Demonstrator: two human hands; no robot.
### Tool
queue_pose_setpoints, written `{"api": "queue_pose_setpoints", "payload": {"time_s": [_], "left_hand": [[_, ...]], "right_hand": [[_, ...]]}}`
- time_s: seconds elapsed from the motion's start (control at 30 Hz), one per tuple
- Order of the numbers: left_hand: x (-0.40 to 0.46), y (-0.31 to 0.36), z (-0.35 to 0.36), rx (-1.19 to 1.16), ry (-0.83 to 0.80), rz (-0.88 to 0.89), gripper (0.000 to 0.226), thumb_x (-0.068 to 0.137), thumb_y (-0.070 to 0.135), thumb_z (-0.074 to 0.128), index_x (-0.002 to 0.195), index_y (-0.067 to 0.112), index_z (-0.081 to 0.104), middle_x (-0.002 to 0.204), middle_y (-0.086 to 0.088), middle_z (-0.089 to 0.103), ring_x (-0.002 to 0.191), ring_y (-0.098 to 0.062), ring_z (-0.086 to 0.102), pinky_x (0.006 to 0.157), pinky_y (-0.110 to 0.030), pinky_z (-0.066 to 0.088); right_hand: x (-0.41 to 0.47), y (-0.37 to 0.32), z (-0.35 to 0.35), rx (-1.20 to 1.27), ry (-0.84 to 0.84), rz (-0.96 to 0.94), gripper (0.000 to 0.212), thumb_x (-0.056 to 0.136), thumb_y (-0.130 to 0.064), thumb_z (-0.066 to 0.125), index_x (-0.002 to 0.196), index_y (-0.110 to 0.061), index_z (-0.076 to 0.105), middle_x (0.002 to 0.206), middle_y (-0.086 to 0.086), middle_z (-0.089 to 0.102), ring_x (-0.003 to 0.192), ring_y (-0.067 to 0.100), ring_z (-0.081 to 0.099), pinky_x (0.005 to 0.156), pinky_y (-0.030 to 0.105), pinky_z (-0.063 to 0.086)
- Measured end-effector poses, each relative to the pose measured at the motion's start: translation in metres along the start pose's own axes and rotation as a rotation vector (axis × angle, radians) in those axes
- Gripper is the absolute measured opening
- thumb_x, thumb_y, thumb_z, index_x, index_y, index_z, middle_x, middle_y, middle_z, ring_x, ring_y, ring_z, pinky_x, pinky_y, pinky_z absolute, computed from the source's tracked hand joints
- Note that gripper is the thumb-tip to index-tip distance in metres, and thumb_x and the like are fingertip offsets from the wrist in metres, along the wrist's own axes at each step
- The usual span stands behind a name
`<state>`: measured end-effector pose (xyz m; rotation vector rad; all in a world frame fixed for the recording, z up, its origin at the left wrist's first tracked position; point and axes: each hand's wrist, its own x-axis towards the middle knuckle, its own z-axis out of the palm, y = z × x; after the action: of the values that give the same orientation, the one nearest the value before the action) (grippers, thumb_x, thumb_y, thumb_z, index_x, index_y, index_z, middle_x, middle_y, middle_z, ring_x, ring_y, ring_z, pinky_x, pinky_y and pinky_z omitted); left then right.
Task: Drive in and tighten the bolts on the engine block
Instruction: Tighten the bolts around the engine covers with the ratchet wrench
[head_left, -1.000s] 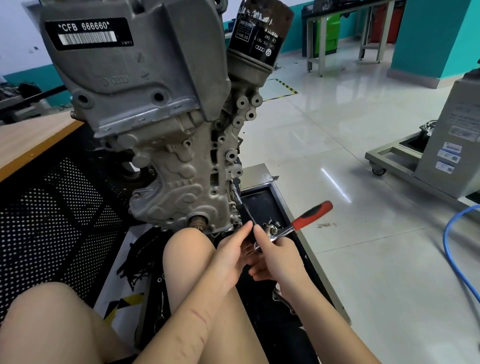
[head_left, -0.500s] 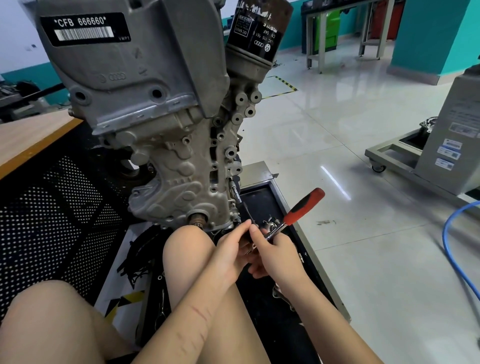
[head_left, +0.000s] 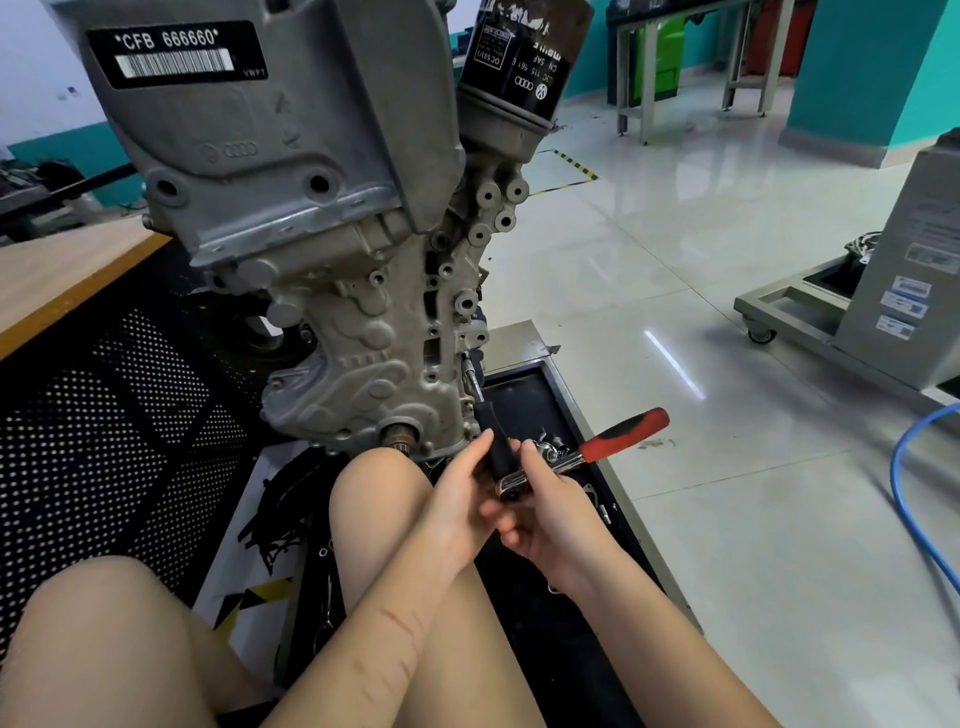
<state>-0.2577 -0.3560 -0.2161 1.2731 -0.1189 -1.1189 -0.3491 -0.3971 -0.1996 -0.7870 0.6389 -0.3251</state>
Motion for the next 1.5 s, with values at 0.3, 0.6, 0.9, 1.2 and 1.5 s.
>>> {"api": "queue_pose_setpoints", "payload": {"time_s": [0.3,0.6,0.9,1.2,1.5], "left_hand": [[0.0002,-0.0009,0.0002,0.068,-0.041,0.011,0.040,0.069,0.054,0.053,0.065,0.016,0.066,0.031,0.001,0.030,0.022,-0.016,0.033,0.032,-0.012,0.030],[0.0073,-0.0034,0.0002,-0.095,-0.009,0.014,0.035,0.076,0.039,0.056,0.094,0.009,0.061,0.087,-0.005,0.067,0.078,-0.015,0.064,0.073,-0.024,0.049],[0.0045,-0.0037,-0.0012,0.061,-0.034,0.046,0.042,0.080,0.046,0.050,0.067,0.012,0.071,0.059,-0.003,0.064,0.042,-0.019,0.056,0.036,-0.020,0.040],[0.0026,-0.0037,0.0017,0.131,-0.016,-0.006,0.053,0.089,0.051,0.043,0.100,0.000,0.053,0.037,0.000,0.049,0.024,-0.013,0.034,0.030,-0.013,0.027],[0.0034,0.0010,-0.0002,0.046,-0.007,-0.019,0.045,0.089,0.052,0.044,0.079,0.012,0.061,0.050,0.000,0.061,0.032,-0.015,0.049,0.034,-0.015,0.033]], "right_hand": [[0.0007,-0.0004,0.0011,-0.031,0.042,-0.041,0.045,0.096,-0.044,0.040,0.075,-0.008,0.057,0.047,0.006,0.056,0.031,0.010,0.043,0.033,0.016,0.034],[0.0014,-0.0016,-0.0009,-0.916,0.223,-0.468,0.044,0.090,-0.045,0.050,0.055,-0.019,0.045,0.052,0.001,0.054,0.047,0.017,0.053,0.054,0.032,0.043],[0.0051,-0.0015,-0.0044,-0.732,0.191,-0.358,0.040,0.094,-0.025,0.045,0.058,-0.009,0.049,0.038,-0.001,0.050,0.028,0.009,0.044,0.035,0.021,0.037],[0.0058,-0.0010,0.0009,-0.209,0.136,-0.091,0.023,0.093,-0.014,0.042,0.074,-0.003,0.050,0.054,0.012,0.050,0.029,0.013,0.044,0.032,0.018,0.036],[0.0023,-0.0018,0.0025,-0.310,0.121,-0.113,0.031,0.095,-0.024,0.045,0.070,-0.007,0.048,0.048,0.008,0.052,0.030,0.014,0.047,0.033,0.019,0.040]]}}
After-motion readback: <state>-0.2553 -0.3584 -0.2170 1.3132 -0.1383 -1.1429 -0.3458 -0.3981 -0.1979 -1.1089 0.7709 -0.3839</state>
